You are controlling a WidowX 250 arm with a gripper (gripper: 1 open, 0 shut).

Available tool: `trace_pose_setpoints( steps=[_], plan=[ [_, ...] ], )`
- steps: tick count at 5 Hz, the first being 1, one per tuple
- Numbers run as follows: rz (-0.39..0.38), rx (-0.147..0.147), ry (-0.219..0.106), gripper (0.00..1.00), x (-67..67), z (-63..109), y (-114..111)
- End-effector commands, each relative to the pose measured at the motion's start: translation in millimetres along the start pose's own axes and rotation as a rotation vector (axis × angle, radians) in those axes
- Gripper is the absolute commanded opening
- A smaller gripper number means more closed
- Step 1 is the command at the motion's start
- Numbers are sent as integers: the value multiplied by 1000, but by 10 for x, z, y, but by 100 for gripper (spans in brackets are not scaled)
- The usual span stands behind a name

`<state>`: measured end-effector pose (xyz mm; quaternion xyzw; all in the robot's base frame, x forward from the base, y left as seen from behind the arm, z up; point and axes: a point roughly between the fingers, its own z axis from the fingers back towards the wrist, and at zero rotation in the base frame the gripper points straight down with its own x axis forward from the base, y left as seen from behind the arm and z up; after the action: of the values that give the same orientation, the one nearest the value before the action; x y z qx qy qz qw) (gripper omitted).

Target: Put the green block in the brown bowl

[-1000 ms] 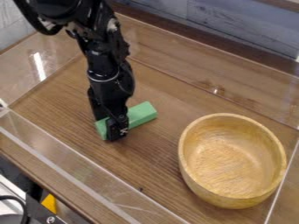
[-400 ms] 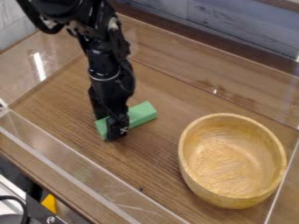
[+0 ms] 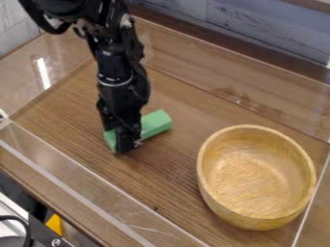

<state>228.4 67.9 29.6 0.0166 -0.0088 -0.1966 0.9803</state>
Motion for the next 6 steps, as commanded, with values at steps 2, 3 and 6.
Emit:
trace_pose_setpoints(
  steps=[2, 3, 6],
  plan=[
    [69, 16, -63, 0, 144, 595, -148],
    [98, -19, -85, 0, 307, 863, -599],
    [-166, -77, -65, 0, 575, 755, -1941]
  ],
)
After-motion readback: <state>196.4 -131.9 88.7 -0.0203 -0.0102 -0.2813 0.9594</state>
